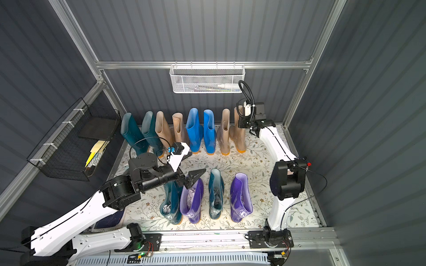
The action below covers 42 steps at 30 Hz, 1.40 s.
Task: Match and arrange rain boots in pairs
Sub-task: Pair a pair of rain boots at the center of the board.
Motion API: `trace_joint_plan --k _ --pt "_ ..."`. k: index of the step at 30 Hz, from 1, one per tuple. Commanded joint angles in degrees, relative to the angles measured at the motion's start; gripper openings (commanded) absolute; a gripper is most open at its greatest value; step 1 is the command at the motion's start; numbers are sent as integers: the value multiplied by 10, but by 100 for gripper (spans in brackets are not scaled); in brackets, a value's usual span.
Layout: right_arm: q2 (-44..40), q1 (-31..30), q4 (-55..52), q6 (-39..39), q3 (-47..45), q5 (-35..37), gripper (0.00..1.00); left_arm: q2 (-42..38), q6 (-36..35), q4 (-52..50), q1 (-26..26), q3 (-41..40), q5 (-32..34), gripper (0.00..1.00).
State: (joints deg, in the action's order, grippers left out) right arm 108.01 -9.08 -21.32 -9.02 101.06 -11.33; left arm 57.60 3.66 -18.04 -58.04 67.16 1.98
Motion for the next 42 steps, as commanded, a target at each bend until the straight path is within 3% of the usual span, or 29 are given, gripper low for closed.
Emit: trace_joint_plan --k 1,27,42 --pt "-12 -16 44 -10 14 -4 0 -8 6 -4 -1 -3 6 99" --pt "-35 -28 3 -65 -8 20 0 14 -1 -7 -1 14 1 99" --pt "-41 -28 -22 -66 15 27 34 23 0 -14 -1 27 6 99"
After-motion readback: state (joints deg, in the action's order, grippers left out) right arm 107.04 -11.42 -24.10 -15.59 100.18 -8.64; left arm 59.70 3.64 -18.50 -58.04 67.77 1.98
